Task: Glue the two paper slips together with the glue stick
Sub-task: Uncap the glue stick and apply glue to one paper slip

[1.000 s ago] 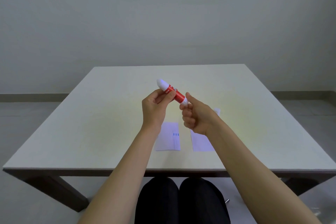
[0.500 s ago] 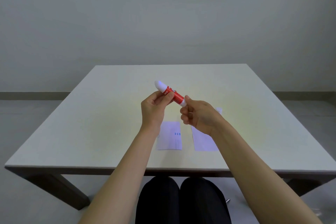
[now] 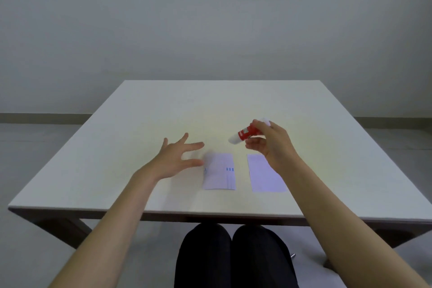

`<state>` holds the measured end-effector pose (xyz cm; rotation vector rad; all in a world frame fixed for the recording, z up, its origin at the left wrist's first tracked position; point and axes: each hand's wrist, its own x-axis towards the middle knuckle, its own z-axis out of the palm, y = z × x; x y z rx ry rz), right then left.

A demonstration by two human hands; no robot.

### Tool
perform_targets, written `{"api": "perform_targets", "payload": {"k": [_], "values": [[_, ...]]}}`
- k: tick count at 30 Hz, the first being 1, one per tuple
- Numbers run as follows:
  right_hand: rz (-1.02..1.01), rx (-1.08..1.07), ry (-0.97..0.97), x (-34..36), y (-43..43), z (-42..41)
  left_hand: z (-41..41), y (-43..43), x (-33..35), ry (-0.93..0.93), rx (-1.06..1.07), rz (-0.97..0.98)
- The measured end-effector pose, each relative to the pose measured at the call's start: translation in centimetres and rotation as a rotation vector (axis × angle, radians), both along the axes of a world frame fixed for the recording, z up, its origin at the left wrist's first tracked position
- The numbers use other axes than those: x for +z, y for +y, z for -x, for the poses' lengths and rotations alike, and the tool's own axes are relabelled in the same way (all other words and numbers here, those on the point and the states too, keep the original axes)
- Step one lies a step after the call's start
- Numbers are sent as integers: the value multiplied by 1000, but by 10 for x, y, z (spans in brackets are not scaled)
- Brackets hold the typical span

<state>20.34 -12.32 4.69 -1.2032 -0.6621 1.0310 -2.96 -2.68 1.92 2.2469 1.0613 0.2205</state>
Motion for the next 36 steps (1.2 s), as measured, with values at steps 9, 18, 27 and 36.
{"api": "perform_targets", "payload": {"k": [9,18,27,36], "values": [[45,51,-688,-31,6,43,-7,-1,-31,397,-172,-196],[36,102,-889,-37,5,55,-6,7,-43,363,-112,-145],[15,323,-860,-34,-8,62,-6,6,-44,353,-90,-97],[69,162,-772,-37,1,42,-6,6,-41,407,-97,-109]]}}
